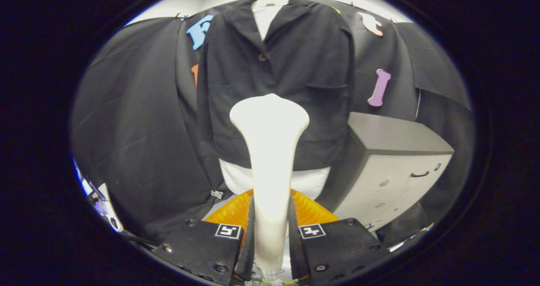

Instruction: Iron the clothes twice with a garment steamer, once on the left side and once on the right side.

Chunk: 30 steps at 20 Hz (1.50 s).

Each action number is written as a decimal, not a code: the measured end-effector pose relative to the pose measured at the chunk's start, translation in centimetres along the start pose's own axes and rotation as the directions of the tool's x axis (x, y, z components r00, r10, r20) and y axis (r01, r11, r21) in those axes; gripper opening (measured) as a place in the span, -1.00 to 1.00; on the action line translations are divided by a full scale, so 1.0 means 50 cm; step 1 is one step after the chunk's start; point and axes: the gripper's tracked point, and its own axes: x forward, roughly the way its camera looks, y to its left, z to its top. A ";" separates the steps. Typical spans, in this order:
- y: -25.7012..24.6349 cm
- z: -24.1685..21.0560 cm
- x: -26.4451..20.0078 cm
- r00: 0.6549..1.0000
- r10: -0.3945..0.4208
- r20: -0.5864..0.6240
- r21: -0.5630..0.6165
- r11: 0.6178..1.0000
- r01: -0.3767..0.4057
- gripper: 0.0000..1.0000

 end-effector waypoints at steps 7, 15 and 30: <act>-0.274 -0.008 -0.206 0.998 -0.040 0.048 0.076 0.996 0.037 -0.27; -0.540 -0.172 -0.373 0.998 -0.068 -0.008 0.113 0.991 0.069 -0.26; -0.678 -0.371 -0.407 0.993 -0.077 -0.088 0.143 0.986 0.089 -0.27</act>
